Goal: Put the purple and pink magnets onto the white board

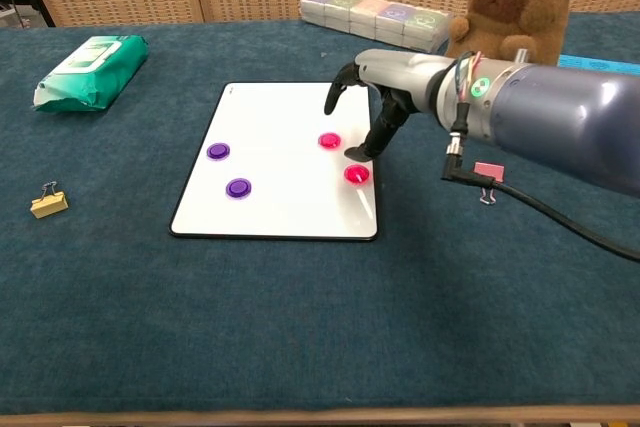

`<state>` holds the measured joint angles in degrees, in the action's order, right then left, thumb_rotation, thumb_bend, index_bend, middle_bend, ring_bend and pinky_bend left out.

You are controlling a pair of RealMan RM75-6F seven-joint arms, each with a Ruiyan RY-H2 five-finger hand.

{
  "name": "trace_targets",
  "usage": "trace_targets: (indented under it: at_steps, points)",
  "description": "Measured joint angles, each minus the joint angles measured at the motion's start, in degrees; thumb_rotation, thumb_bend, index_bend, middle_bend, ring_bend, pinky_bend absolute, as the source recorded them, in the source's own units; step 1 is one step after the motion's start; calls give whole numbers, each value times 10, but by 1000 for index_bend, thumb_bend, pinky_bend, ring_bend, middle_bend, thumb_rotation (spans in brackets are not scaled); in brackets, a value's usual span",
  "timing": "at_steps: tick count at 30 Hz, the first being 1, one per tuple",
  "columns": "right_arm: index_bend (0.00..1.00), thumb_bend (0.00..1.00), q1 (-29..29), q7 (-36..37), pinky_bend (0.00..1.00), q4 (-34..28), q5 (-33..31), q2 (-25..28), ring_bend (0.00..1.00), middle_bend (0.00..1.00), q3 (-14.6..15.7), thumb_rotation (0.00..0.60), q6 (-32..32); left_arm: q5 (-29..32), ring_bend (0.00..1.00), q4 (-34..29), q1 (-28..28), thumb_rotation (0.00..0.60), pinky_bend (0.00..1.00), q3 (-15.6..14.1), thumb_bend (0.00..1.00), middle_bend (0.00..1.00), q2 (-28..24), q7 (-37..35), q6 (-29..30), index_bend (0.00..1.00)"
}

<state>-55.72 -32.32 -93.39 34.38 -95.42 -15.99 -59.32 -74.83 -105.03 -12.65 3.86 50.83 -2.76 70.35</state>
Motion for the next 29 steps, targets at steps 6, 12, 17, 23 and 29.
trace_targets:
  at_steps: [6,12,17,23,29]
  points:
    - [133,0,51,29,0,-67,92,68,0,0,29,600,-42,-10,0,-2,3,600,0,-3,24,0,5,9,9,0]
    - [36,0,125,106,0,-84,231,132,0,0,78,600,-96,-21,0,-4,11,600,0,-9,24,0,10,16,22,0]
    - [6,0,205,212,0,-61,352,192,0,0,130,600,-155,-28,0,-4,20,600,0,-12,24,0,16,11,37,0]
    - [0,0,297,323,0,27,412,240,0,0,179,600,-215,-34,0,10,35,600,0,-19,24,0,32,1,54,0]
    - [0,0,383,420,0,106,442,247,0,0,201,600,-275,-36,0,26,44,600,0,-20,24,0,43,2,68,0]
